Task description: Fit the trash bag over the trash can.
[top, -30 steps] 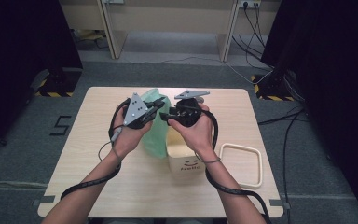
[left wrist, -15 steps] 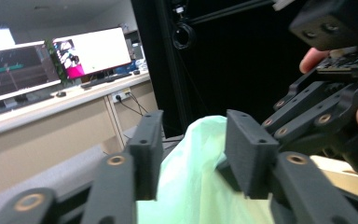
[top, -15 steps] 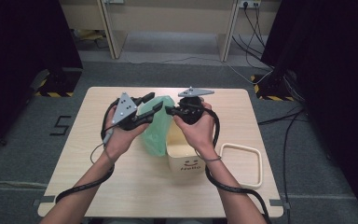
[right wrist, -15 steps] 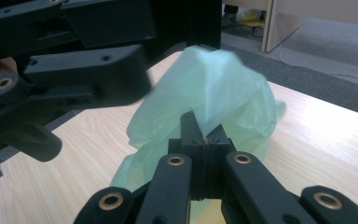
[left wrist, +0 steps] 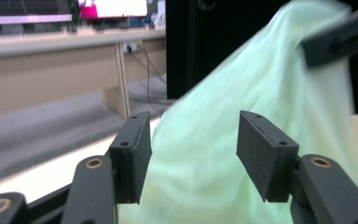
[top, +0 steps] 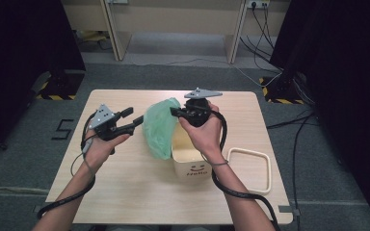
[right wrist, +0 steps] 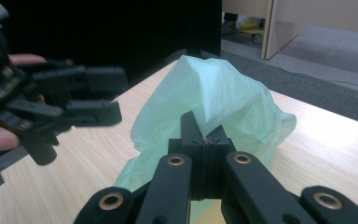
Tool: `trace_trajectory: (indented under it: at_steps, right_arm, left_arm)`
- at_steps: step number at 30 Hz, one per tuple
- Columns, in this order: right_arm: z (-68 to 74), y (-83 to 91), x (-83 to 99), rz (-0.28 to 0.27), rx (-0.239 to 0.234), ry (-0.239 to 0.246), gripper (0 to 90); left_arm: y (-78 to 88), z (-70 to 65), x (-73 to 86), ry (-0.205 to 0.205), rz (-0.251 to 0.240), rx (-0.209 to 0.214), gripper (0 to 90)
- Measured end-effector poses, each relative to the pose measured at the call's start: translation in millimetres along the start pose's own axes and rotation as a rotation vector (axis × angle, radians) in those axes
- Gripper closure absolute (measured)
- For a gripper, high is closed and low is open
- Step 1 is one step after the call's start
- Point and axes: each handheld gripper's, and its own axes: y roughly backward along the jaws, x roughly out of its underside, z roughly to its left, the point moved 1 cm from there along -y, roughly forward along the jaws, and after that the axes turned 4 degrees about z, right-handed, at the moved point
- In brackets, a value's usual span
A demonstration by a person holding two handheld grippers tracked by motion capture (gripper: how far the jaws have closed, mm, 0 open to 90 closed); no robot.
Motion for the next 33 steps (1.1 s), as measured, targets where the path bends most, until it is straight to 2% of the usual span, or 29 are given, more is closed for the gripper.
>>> trace_trajectory:
  at_steps: [3,7,13,20,22,28,33]
  right_arm:
    - [-0.8,1.7,-1.7,-0.008,0.003,0.002,90.0]
    - [-0.7,2.7,-2.9,-0.009,0.003,0.004,90.0]
    - [-1.2,3.4,-3.2,-0.009,0.005,0.007,90.0]
    - [-1.4,5.6,-5.1,-0.015,0.009,0.007,90.0]
    - [-1.0,6.1,-5.9,-0.017,0.009,0.007,90.0]
    - [0.7,6.9,-7.4,-0.023,0.005,0.011,90.0]
    - [1.2,7.5,-7.0,-0.024,0.003,0.015,90.0]
  left_arm:
    - [1.7,5.9,12.5,0.036,0.025,0.011,43.5]
    - [0.7,6.7,24.4,0.050,0.051,0.053,43.3]
    - [-2.8,1.2,34.0,0.082,0.065,0.161,40.2]
    - [-8.8,-8.3,35.2,0.143,0.063,0.326,35.0]
    - [-12.6,-9.0,35.3,0.154,0.070,0.340,34.8]
    - [-24.5,-6.4,36.5,0.232,0.047,0.397,38.4]
    - [-30.5,-5.2,38.3,0.239,0.063,0.399,40.0]
